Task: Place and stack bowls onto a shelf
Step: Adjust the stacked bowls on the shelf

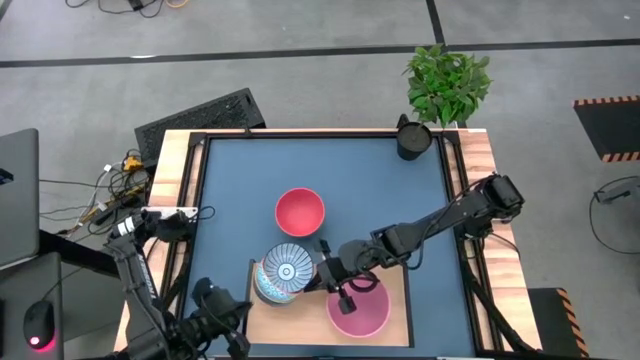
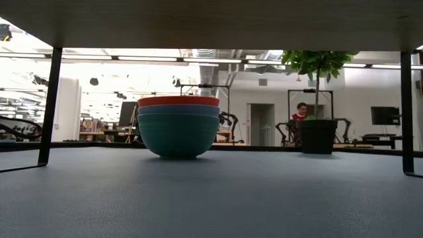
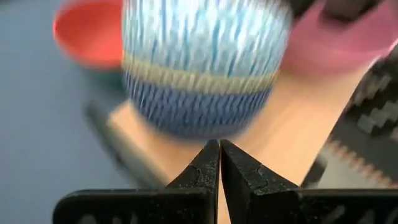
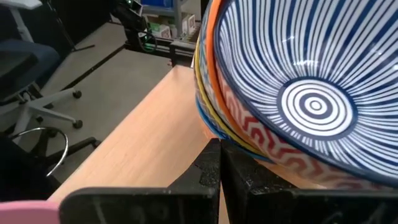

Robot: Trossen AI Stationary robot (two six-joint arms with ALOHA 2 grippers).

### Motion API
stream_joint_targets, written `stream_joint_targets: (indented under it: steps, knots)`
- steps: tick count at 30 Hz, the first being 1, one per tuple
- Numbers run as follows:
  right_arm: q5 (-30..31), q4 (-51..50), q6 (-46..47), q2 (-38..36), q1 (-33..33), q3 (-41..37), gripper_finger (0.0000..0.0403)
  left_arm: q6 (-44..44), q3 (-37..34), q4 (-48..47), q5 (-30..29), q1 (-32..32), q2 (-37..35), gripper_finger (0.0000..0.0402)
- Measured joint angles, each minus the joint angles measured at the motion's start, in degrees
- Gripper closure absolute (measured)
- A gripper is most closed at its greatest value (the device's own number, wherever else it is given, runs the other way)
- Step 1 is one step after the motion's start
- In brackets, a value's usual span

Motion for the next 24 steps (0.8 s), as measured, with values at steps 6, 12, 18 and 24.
stream_joint_targets:
  steps: [6,12,18,24]
  knots:
    - [0.0,-0.7,0.1,-0.8,0.1,0.0,0.0375,0.2,0.0,0.0,-16.9,1.0,0.0,0.0401]
    - [0.8,-2.8,0.1,-1.7,0.3,0.1,0.0375,6.7,-0.1,2.7,-17.7,3.7,0.0,0.0401]
    - [4.0,-6.8,-0.8,-4.0,0.5,0.1,0.0375,9.5,-0.1,3.7,-15.5,4.4,0.0,0.0401]
    - [13.2,-14.4,-1.6,-8.7,0.6,0.2,0.0375,8.3,-0.1,4.0,-13.4,3.6,0.0,0.0401]
